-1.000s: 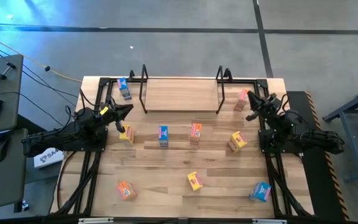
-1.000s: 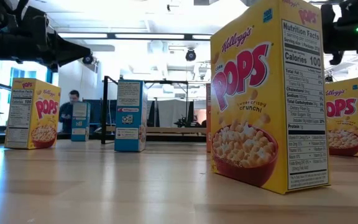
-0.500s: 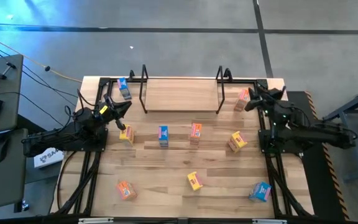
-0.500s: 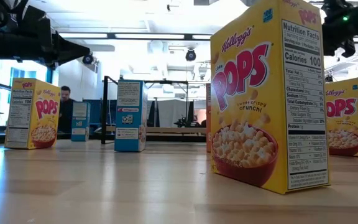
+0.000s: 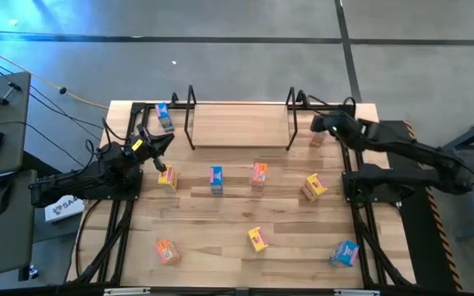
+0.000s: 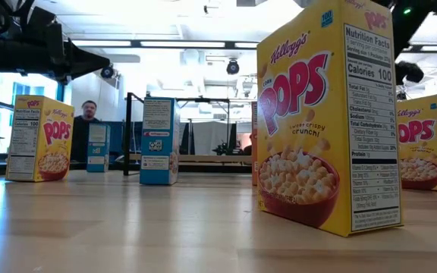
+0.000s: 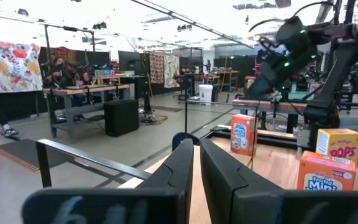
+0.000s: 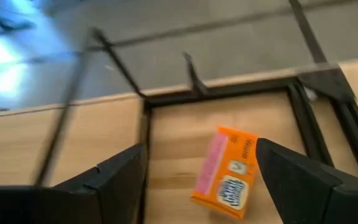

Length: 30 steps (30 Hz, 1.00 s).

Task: Stack cereal on shelf
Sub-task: Put the top orange cereal box on the shelf

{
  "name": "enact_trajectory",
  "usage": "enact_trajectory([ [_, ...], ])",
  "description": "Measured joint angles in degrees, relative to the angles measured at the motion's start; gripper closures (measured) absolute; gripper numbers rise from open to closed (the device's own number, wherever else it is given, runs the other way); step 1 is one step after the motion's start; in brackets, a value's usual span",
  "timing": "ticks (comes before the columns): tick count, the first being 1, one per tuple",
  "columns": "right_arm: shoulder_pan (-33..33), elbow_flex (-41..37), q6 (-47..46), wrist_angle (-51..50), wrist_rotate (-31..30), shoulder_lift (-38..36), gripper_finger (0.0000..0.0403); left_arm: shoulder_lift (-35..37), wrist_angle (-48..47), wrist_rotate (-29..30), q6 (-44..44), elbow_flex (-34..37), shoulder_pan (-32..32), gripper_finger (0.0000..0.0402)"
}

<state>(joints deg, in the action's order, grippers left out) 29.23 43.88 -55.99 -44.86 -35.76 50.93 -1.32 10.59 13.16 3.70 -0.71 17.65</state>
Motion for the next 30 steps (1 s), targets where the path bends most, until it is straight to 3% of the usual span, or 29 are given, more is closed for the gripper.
enact_trajectory([
  [11, 11.17, 2.71, -5.66, -2.23, 7.84, 13.20, 0.0107, -0.01, -0.23, 1.44, 1.51, 0.00, 0.00, 0.0381],
  [25, 14.95, 2.71, -7.09, -1.18, 14.43, 20.38, 0.0110, 0.00, -0.91, 2.80, 2.23, 0.00, 0.00, 0.0381],
  [30, 15.15, 2.71, -7.12, -1.19, 16.54, 22.13, 0.0148, -0.02, -2.03, 2.79, 1.92, 0.00, -0.01, 0.0381],
])
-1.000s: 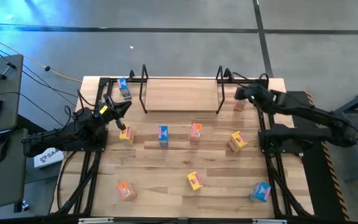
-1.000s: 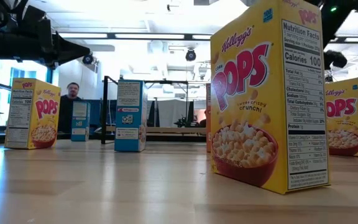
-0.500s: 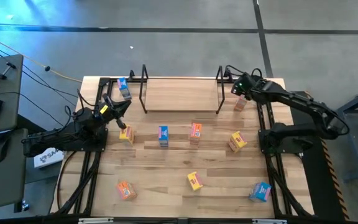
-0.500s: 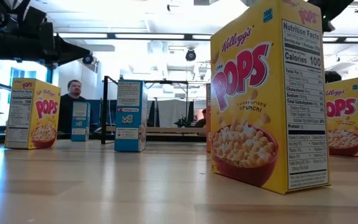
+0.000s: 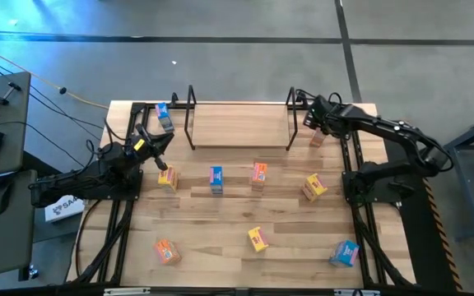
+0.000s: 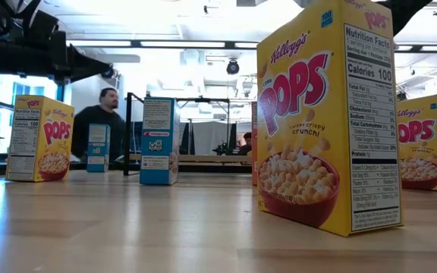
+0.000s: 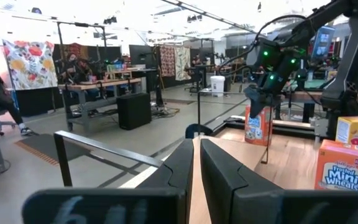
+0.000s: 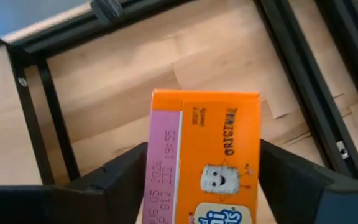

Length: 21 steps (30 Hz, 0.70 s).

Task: Stack cereal on shelf
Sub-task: Put the top orange cereal box on the shelf

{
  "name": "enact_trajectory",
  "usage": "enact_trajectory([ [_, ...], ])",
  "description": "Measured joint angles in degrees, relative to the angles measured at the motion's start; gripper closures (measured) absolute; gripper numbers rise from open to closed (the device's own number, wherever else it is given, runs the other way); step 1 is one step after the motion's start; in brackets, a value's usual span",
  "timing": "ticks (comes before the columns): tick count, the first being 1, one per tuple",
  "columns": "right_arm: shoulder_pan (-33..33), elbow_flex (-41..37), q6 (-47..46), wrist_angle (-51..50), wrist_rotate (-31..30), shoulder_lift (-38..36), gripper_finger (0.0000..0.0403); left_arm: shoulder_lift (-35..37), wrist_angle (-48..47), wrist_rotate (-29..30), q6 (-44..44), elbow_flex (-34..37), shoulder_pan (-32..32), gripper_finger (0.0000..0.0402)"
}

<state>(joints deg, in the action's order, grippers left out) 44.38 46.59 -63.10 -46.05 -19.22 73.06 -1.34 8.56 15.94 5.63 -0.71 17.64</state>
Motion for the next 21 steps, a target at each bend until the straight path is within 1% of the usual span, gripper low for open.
enact_trajectory([
  [6, 0.00, 0.00, 0.18, 0.01, 0.21, 0.35, 0.0217, 0.00, 0.02, -0.02, 0.00, 0.00, 0.01, 0.0381],
  [10, 0.00, 0.00, 2.30, 0.03, 0.29, 0.35, 0.0244, 0.02, -0.57, -0.01, 0.13, -0.02, 0.00, 0.0381],
  [13, 0.00, 1.09, 4.38, -1.42, 0.92, 0.37, 0.0246, 0.00, -1.81, 0.59, 0.50, -0.02, 0.01, 0.0381],
  [15, 0.00, 3.34, 6.19, -2.87, 1.00, 0.37, 0.0241, 0.00, -2.13, 1.22, 0.54, -0.02, 0.01, 0.0381],
  [18, 0.00, 8.78, 10.21, -6.42, 0.88, 0.37, 0.0230, 0.00, -2.27, 1.31, 0.57, -0.02, 0.01, 0.0381],
  [21, 0.00, 16.44, 15.16, -10.43, 0.32, 0.37, 0.0225, 0.01, -2.32, 1.32, 0.54, -0.02, 0.01, 0.0381],
])
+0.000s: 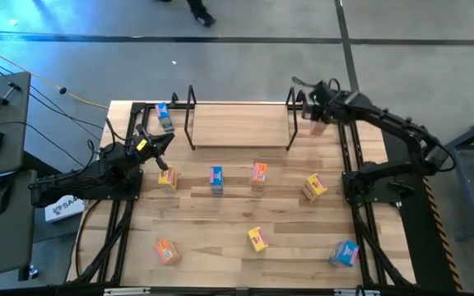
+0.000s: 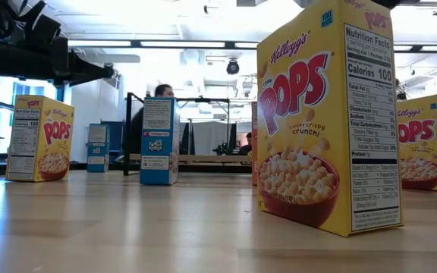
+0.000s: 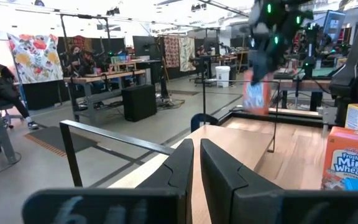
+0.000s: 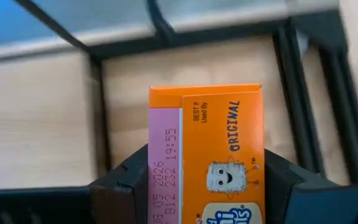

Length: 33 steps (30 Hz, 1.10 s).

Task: Stack cereal on shelf
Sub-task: Put the top orange cereal box on the shelf

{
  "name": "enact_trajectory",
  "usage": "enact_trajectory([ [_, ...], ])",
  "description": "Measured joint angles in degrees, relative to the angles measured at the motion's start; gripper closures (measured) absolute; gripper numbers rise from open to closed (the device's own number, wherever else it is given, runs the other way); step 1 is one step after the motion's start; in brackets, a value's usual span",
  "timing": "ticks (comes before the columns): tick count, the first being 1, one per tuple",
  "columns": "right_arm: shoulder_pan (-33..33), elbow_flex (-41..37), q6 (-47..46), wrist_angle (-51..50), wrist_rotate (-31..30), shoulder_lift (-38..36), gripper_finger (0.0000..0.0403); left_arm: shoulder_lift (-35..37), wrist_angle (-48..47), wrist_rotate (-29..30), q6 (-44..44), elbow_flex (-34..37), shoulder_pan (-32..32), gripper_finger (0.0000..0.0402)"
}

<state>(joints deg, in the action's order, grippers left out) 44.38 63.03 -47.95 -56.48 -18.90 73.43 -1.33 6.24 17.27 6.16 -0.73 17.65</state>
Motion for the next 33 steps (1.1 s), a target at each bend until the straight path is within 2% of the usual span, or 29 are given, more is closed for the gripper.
enact_trajectory([
  [5, 0.00, 15.31, 12.39, -4.10, -0.06, 0.06, 0.0225, 0.01, 0.36, -0.01, -0.08, 0.00, 0.00, 0.0381],
  [9, 0.00, 27.35, 27.58, -3.58, 2.60, 2.08, 0.0225, 0.00, 0.50, -0.03, -0.08, 0.00, -0.01, 0.0381],
  [12, 0.00, 36.01, 40.69, -3.22, 6.71, 5.98, 0.0225, 0.01, 0.50, -0.05, -0.08, 0.00, -0.02, 0.0381],
  [15, 0.00, 43.36, 53.53, -3.73, 13.30, 11.47, 0.0225, 0.01, 0.72, -0.08, -0.09, 0.00, 0.00, 0.0381],
  [19, -0.02, 51.32, 65.79, -6.45, 21.08, 20.41, 0.0228, -0.01, 0.90, -0.10, -0.11, 0.00, -0.02, 0.0381],
  [27, 0.00, 61.45, 77.42, -12.02, 25.91, 37.33, 0.0244, 0.00, 0.86, -0.22, -1.55, 0.00, -0.02, 0.0381],
  [33, -0.15, 63.29, 80.64, -15.53, 26.06, 45.41, 0.0242, 0.01, 0.87, -0.21, -1.54, 0.00, -0.02, 0.0381],
])
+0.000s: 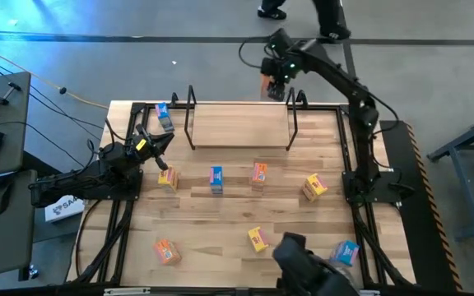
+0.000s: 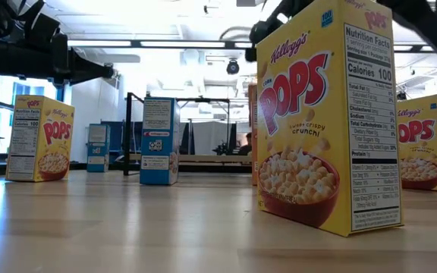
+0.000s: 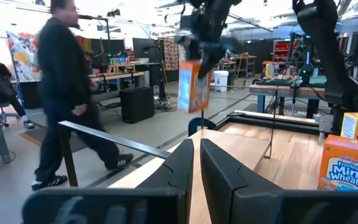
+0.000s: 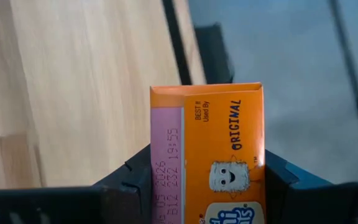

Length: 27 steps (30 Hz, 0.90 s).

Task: Stack cereal on shelf
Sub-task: Put the top orange cereal box on the shelf

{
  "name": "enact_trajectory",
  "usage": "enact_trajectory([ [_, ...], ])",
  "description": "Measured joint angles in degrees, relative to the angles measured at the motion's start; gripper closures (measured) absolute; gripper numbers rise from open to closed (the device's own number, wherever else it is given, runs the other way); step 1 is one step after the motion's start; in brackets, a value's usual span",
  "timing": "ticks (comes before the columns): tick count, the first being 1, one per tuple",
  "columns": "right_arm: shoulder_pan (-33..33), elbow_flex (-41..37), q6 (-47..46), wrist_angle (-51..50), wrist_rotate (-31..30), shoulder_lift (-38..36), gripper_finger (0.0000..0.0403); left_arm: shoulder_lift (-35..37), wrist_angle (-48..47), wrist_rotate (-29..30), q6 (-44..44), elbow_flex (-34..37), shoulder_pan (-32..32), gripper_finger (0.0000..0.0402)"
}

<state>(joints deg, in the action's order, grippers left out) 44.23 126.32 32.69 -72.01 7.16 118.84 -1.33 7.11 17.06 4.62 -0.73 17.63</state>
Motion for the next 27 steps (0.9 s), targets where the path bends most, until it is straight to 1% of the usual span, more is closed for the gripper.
enact_trajectory([
  [8, -0.28, 0.04, 2.32, -1.31, -0.98, 4.41, 0.0242, 0.00, -0.04, 0.00, -0.08, 0.00, 0.01, 0.0381],
  [12, -0.62, 0.01, 3.22, -1.50, -1.11, 4.95, 0.0240, 0.00, -0.07, 0.02, -1.10, 0.00, 0.00, 0.0381],
  [24, -1.34, -4.34, 2.29, 0.84, -0.90, 5.04, 0.0240, 0.00, -0.48, 0.04, -1.55, 0.00, 0.00, 0.0381],
  [27, -1.63, -5.38, 2.30, 1.14, -2.54, 5.04, 0.0240, -0.01, -0.48, 0.02, -1.59, 0.00, 0.00, 0.0381],
])
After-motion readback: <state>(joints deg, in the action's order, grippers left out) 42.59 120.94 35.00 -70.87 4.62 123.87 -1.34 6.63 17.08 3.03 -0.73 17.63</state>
